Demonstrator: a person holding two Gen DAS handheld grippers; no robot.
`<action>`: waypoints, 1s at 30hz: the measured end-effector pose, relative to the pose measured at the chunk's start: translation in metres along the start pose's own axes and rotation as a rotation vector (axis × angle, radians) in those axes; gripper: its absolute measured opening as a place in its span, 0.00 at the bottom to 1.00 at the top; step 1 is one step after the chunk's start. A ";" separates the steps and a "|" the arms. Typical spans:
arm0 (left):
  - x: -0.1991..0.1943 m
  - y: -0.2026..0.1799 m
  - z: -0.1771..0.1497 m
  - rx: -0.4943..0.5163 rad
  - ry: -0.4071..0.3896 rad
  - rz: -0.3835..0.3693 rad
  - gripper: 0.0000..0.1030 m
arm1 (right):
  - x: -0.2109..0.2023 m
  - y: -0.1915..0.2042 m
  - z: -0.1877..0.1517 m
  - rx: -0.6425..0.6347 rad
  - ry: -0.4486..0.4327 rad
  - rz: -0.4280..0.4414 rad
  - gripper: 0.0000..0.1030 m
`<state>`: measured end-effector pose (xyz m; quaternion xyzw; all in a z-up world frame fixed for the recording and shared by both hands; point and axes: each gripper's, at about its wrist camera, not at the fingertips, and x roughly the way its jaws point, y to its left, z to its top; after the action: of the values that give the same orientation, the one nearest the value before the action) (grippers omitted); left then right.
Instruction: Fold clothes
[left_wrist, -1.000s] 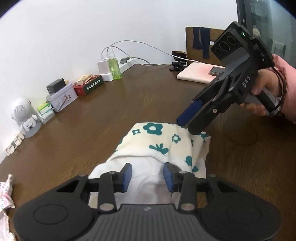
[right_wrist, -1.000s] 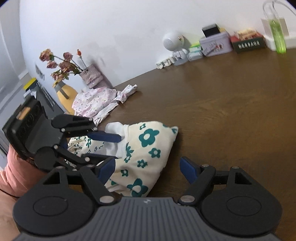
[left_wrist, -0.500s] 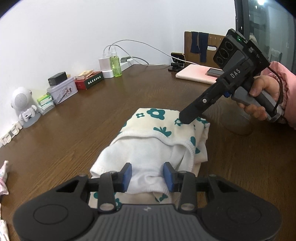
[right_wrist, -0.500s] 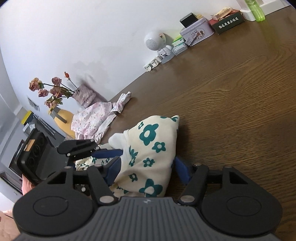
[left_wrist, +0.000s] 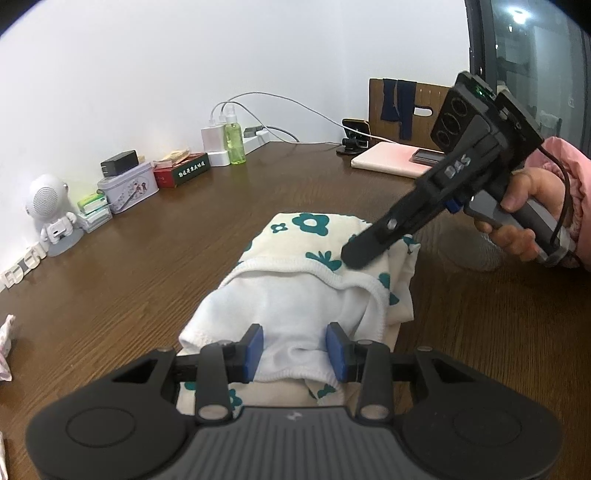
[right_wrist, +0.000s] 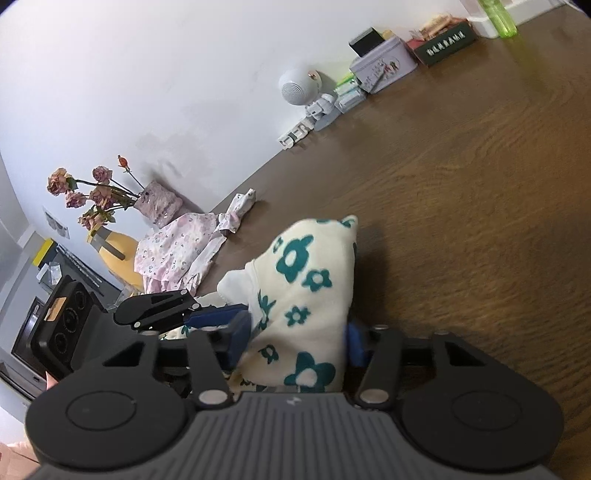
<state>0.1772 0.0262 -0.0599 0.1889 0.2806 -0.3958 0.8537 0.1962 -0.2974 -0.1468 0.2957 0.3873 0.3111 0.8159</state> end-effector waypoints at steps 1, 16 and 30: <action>0.000 -0.001 0.000 -0.002 -0.001 0.002 0.35 | 0.000 0.000 -0.001 0.005 -0.005 -0.002 0.29; 0.033 -0.032 0.046 0.011 -0.005 0.032 0.47 | -0.047 0.033 0.038 -0.282 0.007 -0.189 0.19; 0.072 -0.045 0.084 -0.081 -0.009 0.094 0.55 | -0.021 0.119 0.048 -0.798 0.083 -0.465 0.19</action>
<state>0.2077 -0.0882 -0.0448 0.1652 0.2832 -0.3447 0.8796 0.1921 -0.2491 -0.0263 -0.1489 0.3255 0.2564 0.8978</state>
